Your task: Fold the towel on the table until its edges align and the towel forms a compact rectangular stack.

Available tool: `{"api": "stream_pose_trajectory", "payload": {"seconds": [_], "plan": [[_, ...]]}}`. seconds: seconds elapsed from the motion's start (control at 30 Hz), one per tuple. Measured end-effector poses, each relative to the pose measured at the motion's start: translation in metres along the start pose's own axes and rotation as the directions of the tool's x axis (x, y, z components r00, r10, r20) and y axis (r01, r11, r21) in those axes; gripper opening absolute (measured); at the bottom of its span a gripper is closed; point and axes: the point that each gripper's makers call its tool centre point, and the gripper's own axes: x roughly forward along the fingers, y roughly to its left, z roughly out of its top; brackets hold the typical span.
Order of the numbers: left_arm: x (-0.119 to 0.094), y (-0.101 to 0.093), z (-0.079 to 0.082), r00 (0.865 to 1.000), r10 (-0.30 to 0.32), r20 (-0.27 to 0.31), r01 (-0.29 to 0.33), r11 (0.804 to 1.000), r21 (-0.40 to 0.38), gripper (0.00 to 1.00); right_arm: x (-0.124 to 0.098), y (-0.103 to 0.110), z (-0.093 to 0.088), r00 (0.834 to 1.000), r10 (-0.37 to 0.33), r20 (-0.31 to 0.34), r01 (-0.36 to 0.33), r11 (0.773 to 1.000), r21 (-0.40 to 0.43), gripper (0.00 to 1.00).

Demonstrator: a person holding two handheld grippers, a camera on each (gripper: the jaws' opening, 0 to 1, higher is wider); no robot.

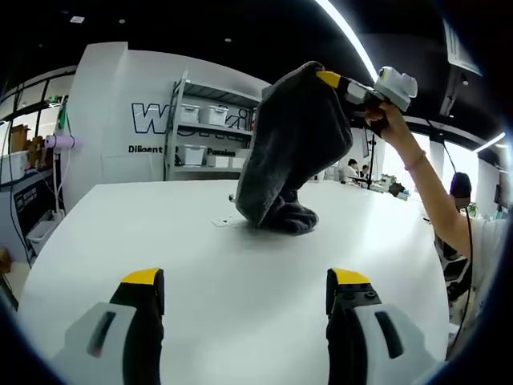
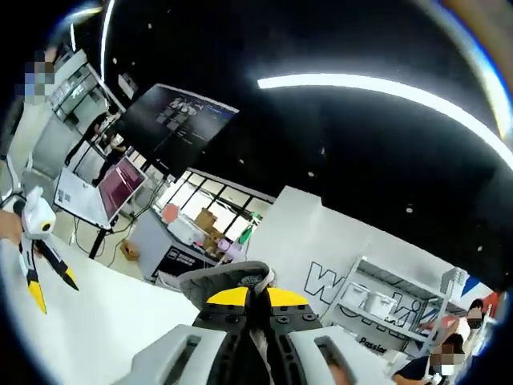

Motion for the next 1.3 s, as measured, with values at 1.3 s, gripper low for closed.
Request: {"api": "stream_pose_trajectory", "payload": {"seconds": [1.3], "plan": [[-0.001,-0.004,-0.002,1.0,0.004,-0.008,-0.004,1.0,-0.001,0.87,0.075,0.139,-0.129,0.958,0.225,-0.179,-0.191,0.963,0.188,0.07]]}}
